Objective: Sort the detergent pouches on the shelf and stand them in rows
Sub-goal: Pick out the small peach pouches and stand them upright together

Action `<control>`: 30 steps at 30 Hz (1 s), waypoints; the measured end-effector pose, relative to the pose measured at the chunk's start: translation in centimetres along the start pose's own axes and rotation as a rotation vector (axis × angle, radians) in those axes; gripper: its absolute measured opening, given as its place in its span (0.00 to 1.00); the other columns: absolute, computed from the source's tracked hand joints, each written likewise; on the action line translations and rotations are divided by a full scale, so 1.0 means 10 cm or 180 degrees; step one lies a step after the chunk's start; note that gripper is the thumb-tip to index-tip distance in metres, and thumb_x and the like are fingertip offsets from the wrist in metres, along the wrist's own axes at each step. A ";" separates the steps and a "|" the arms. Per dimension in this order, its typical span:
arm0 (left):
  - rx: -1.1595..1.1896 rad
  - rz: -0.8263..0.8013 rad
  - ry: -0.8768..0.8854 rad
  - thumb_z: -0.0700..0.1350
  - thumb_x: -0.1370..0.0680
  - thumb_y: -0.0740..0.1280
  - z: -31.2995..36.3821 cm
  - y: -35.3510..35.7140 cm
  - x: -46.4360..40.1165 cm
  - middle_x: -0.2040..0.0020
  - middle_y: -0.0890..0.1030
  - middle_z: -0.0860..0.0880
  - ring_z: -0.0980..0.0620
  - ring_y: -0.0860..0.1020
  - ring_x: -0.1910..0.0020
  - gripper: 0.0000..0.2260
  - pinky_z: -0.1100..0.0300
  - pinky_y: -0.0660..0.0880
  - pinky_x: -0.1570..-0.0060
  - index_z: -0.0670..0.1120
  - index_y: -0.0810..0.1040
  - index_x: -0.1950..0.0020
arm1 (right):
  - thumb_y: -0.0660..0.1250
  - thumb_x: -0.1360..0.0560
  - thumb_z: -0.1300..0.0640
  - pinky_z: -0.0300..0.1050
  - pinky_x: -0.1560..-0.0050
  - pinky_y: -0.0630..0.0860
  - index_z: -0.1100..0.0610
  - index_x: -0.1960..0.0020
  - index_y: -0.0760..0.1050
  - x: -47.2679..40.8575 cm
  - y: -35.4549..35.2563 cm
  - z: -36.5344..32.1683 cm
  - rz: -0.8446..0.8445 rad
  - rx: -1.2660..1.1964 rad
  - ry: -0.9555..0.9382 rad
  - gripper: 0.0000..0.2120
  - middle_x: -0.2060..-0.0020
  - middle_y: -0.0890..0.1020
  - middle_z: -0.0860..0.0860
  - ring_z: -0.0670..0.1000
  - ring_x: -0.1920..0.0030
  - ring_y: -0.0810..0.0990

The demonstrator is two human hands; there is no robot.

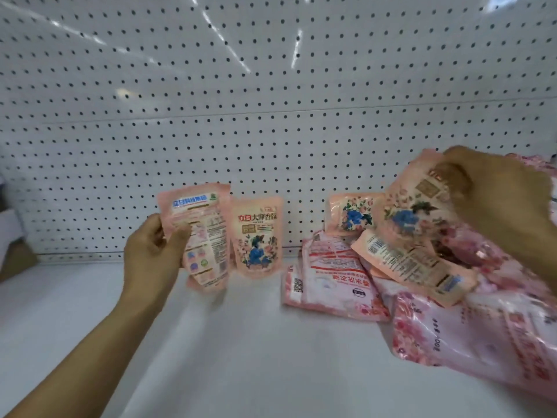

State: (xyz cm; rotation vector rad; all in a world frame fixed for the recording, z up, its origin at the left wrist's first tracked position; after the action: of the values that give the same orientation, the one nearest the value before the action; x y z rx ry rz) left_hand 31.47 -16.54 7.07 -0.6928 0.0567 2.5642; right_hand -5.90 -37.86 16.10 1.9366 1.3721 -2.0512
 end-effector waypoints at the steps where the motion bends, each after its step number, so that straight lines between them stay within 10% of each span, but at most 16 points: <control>1: -0.0050 0.0115 -0.0023 0.39 0.20 0.67 -0.07 -0.10 -0.01 0.53 0.85 0.51 0.47 0.85 0.55 0.06 0.46 0.83 0.58 0.51 0.80 0.51 | 0.55 0.20 0.49 0.46 0.62 0.64 0.52 0.56 0.74 -0.06 -0.01 -0.08 -0.0023 -0.0106 -0.0043 0.13 0.70 0.74 0.53 0.60 0.64 0.76; 10: -0.0589 -0.0042 -0.0624 0.39 0.20 0.65 -0.61 -0.28 -0.06 0.51 0.84 0.49 0.46 0.84 0.53 0.08 0.42 0.81 0.49 0.50 0.79 0.45 | 0.67 0.24 0.49 0.52 0.56 0.76 0.52 0.60 0.74 -0.08 0.30 -1.54 -0.0812 -0.1542 -0.0819 0.09 0.64 0.80 0.47 0.54 0.58 0.78; 18: -0.0479 -0.0171 -0.0832 0.36 0.22 0.64 -0.62 -0.32 0.01 0.50 0.84 0.51 0.48 0.83 0.50 0.12 0.46 0.80 0.47 0.49 0.79 0.43 | 0.65 0.22 0.49 0.43 0.62 0.62 0.51 0.54 0.78 0.05 0.98 -2.49 -0.1482 -0.1223 -0.1457 0.07 0.59 0.80 0.44 0.51 0.56 0.78; 30: -0.0516 0.0193 -0.0468 0.39 0.22 0.69 -0.40 -0.29 0.11 0.34 0.71 0.51 0.50 0.73 0.41 0.34 0.53 0.67 0.39 0.49 0.53 0.22 | 0.66 0.24 0.50 0.52 0.37 0.64 0.52 0.29 0.70 0.50 0.87 -1.83 -0.1091 -0.1261 -0.1568 0.24 0.34 0.74 0.51 0.54 0.34 0.70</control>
State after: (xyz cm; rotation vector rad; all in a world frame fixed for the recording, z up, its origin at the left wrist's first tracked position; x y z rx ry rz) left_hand 33.81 -14.07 3.30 -0.5661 -0.1831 2.6920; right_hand 12.36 -30.05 9.78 1.0137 1.8700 -1.9795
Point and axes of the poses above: each hand's wrist, its own x-axis away from the middle knuckle, its own y-axis out of the palm, z = x × y, the point moved 6 cm from there along -x, towards the middle knuckle
